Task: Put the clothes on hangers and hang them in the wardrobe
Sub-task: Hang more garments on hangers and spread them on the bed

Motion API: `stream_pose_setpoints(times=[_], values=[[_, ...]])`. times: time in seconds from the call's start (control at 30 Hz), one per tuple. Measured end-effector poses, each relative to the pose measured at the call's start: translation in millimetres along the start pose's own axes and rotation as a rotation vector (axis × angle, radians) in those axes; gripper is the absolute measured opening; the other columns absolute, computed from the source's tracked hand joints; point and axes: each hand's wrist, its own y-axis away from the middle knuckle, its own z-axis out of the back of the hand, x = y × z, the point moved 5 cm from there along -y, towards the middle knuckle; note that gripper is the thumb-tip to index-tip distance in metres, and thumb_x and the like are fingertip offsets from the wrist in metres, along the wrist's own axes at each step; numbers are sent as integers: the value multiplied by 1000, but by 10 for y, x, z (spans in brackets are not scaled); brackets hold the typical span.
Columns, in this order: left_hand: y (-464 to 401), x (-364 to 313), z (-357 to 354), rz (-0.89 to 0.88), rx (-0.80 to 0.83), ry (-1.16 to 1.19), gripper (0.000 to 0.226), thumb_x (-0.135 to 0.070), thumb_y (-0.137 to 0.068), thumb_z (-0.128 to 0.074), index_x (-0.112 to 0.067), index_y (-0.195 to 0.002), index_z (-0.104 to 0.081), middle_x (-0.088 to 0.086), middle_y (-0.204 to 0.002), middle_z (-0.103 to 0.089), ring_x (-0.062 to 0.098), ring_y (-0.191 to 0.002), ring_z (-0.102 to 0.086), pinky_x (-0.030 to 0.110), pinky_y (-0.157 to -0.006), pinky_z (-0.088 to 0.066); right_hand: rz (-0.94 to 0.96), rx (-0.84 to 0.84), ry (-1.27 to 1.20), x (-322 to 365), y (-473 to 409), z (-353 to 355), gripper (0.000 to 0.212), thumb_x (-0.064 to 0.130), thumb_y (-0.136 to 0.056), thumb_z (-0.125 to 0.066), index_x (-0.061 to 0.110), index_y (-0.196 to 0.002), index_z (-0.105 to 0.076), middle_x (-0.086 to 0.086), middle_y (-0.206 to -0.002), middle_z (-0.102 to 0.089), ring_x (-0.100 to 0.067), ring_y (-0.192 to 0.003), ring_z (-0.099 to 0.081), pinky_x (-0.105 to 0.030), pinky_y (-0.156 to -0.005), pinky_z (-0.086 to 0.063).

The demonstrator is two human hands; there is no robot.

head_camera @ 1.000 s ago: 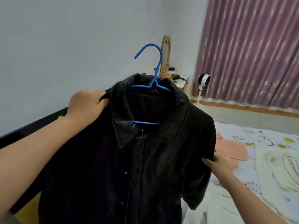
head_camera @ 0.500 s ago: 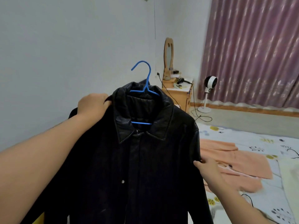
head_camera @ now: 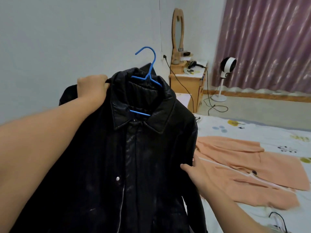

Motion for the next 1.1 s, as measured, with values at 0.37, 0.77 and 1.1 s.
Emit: stream_pose_setpoints(times=[0.37,0.77,1.1], values=[[-402,148,-1945,-228,86,-85,16,-15,-92,-51,-2,-84,-55,23,-82,-64,41,-79,-58,40,-69,-34,-83,112,445,-1064,-1195,-1142,98,45,-84,-60,24,-150,9,4,-159,3,-16,-146,-4,-43,-118,-14],[538,465,-3539,-342,375,-319,68,-35,-93,-43,-6,-147,-16,20,-148,-30,38,-135,-28,53,-111,-17,-109,336,1126,-2040,-1500,-1969,77,64,-91,-27,33,-146,17,-10,-153,29,-24,-139,32,-62,-110,10],[717,337,-3339,-375,703,-599,57,-40,-96,-34,-11,-145,-23,13,-154,-18,36,-141,-15,53,-113,-11,-154,406,1189,-1646,-1462,-1849,74,39,-96,-44,27,-150,5,-19,-156,13,-34,-145,9,-53,-114,-16]])
